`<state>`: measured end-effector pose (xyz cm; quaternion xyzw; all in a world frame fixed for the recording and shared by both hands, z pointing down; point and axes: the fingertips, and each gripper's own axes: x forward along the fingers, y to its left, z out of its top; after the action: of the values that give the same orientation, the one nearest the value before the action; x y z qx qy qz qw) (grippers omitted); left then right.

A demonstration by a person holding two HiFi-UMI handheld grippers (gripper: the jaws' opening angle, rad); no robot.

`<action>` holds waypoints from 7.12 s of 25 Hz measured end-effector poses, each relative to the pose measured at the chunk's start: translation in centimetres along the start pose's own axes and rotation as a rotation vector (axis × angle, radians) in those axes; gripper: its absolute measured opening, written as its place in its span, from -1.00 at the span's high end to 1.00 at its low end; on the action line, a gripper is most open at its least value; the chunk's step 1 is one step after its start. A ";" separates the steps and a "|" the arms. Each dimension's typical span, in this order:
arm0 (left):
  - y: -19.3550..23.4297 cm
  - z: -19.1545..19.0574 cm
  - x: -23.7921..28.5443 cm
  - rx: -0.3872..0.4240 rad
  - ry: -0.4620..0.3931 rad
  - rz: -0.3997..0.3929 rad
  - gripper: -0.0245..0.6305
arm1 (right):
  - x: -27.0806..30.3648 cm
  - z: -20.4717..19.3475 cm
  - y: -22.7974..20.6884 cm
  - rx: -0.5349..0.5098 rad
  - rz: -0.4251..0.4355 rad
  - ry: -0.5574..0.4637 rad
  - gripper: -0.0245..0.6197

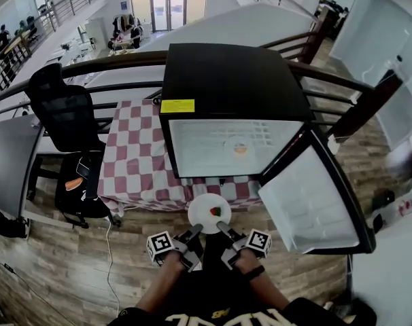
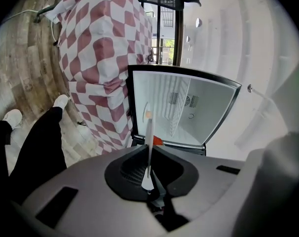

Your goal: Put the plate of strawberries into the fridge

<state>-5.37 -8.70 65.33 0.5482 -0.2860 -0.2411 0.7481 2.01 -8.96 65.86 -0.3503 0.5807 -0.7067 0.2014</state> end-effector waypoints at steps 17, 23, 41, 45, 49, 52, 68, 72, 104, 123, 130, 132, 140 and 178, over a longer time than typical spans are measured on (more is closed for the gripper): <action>2.6 7.6 8.3 0.093 -0.023 0.111 0.83 | 7.6 7.7 -3.2 0.021 -0.097 0.067 0.81; 2.8 9.3 10.6 0.072 -0.064 0.089 0.83 | 9.6 10.1 -3.2 0.026 -0.102 0.067 0.81; 3.1 14.2 15.9 0.036 -0.113 0.073 0.83 | 15.0 16.0 -3.3 0.033 -0.052 0.024 0.81; 3.3 14.9 16.8 0.036 -0.131 0.078 0.83 | 15.7 16.8 -3.4 0.034 -0.054 0.014 0.81; 3.0 15.2 17.4 0.032 -0.151 0.079 0.83 | 16.0 17.2 -3.3 0.045 -0.073 -0.013 0.81; 2.7 15.3 17.7 0.014 -0.163 0.074 0.83 | 16.3 17.6 -3.3 0.052 -0.060 -0.032 0.81; 3.4 16.2 18.2 0.015 -0.195 0.085 0.83 | 15.3 16.6 -2.1 -0.135 0.048 -0.079 0.48; 3.7 16.4 18.2 0.015 -0.201 0.088 0.83 | 15.4 16.0 -2.7 -0.014 0.125 -0.101 0.49; 2.3 18.4 16.4 0.117 -0.232 0.108 0.75 | 19.3 13.3 -2.6 0.013 0.081 -0.022 0.82; -0.2 15.2 12.5 0.534 -0.097 0.208 0.75 | 23.3 16.3 -0.6 -0.004 0.095 -0.089 0.82; 0.0 15.1 10.5 0.468 -0.131 0.191 0.75 | 24.0 16.3 -1.2 -0.134 -0.044 -0.038 0.81; 0.1 14.6 9.8 0.468 -0.128 0.189 0.75 | 23.8 15.8 -1.5 -0.248 -0.128 0.013 0.78; -0.1 12.1 7.2 0.492 -0.114 0.159 0.75 | 20.8 13.4 -2.0 -0.683 -0.335 0.164 0.18; -17.8 -7.1 -6.0 1.520 -0.312 0.113 0.87 | -9.4 -5.0 17.1 -1.469 -0.118 -0.240 0.86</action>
<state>-5.62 -4.86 45.62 0.8549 -0.5022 -0.0146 0.1294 2.61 -3.25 46.55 -0.5001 0.8576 -0.1036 -0.0609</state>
